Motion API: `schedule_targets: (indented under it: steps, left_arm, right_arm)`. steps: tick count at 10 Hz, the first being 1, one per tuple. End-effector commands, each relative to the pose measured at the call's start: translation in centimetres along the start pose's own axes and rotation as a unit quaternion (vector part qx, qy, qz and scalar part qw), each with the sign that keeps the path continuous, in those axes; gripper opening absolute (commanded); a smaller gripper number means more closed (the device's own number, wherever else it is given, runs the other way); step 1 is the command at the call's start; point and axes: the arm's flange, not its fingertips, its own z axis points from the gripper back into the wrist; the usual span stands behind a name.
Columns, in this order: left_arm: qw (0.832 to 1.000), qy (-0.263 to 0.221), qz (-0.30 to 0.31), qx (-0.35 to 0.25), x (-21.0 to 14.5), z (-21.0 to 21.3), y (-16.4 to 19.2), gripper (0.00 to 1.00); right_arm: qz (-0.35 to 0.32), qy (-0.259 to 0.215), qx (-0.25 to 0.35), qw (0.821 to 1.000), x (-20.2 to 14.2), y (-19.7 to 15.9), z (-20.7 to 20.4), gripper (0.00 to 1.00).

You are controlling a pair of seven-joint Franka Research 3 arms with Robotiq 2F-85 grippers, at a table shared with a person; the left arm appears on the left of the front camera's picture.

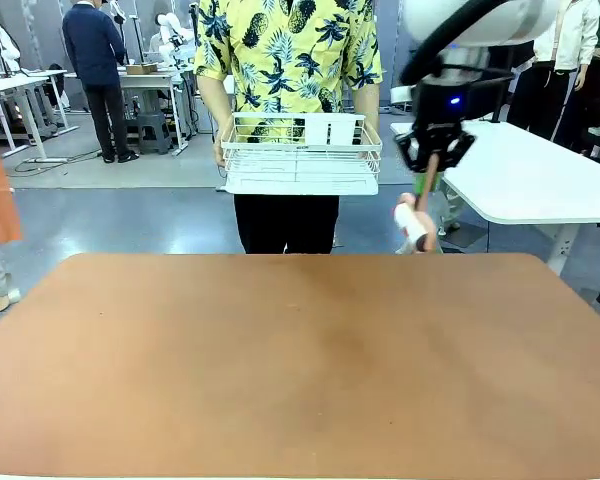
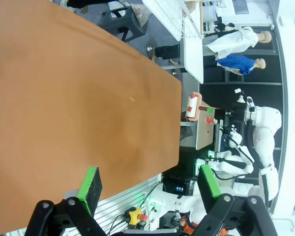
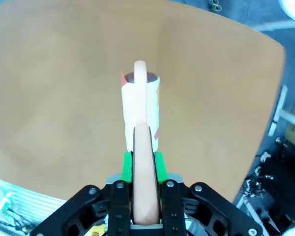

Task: Clean the table.
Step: Clean the table with the Lint Roller when the human lifts the Dish drying rack.

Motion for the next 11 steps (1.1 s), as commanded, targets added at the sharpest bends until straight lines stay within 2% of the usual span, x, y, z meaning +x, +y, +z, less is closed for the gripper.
schedule_targets:
  steps: [1,4,6,8,9,11]
  left_arm:
    - [1.0,-0.001,-0.001,-0.006,-0.1,0.1,0.0,1.0]
    - [1.0,-0.001,-0.001,-0.006,-0.1,0.1,0.0,1.0]
    - [1.0,-0.001,-0.001,-0.006,-0.1,0.1,0.0,1.0]
    - [1.0,-0.001,-0.001,-0.006,-0.1,0.1,0.0,1.0]
    - [1.0,-0.001,-0.001,-0.006,-0.1,0.1,0.0,1.0]
    - [1.0,-0.001,-0.001,-0.006,-0.1,0.1,0.0,1.0]
  right_arm:
    - [-0.021,0.0,-0.01,1.0,-2.9,-3.6,-0.7,0.21]
    - [-0.058,0.002,0.0,0.998,-6.0,-7.7,-0.9,0.21]
    - [-0.074,-0.006,0.012,0.997,-6.1,-9.6,-1.4,0.21]
    - [-0.083,-0.014,0.023,0.996,-5.8,-10.0,-1.8,0.21]
    - [-0.081,0.009,-0.004,0.997,-5.7,-9.9,-1.4,0.21]
    - [-0.081,0.009,-0.004,0.997,-5.7,-9.9,-1.4,0.21]
